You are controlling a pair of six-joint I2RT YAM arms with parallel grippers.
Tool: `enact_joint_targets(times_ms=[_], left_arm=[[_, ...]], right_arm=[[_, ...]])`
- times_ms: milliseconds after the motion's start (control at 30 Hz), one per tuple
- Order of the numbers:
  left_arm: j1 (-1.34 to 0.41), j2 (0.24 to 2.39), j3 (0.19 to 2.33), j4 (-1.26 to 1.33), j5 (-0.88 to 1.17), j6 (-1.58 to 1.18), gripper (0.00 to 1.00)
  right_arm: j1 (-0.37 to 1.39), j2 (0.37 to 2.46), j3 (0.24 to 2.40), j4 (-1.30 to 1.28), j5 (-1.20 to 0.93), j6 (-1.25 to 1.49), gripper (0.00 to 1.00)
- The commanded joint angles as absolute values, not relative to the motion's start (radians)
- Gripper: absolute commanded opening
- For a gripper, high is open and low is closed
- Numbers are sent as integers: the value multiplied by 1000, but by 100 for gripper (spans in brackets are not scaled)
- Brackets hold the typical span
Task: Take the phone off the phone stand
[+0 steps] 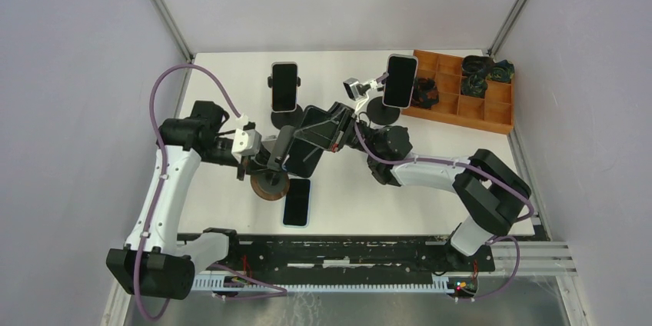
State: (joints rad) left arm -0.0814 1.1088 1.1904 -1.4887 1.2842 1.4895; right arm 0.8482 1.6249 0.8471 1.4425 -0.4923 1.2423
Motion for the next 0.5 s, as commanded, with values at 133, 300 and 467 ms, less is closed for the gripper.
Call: enact_joint_targets(times_ms=[133, 300, 467], left_arm=[[-75, 1093, 1192, -1465, 1318, 1552, 2], [-73, 1104, 1190, -1448, 1314, 1547, 2], [-66, 1119, 1187, -1411, 1315, 1516, 2]], right_arm=[[795, 1557, 794, 1583, -438, 1344, 21], [749, 1484, 719, 1583, -421, 1349, 25], [742, 1449, 695, 1577, -419, 1350, 25]])
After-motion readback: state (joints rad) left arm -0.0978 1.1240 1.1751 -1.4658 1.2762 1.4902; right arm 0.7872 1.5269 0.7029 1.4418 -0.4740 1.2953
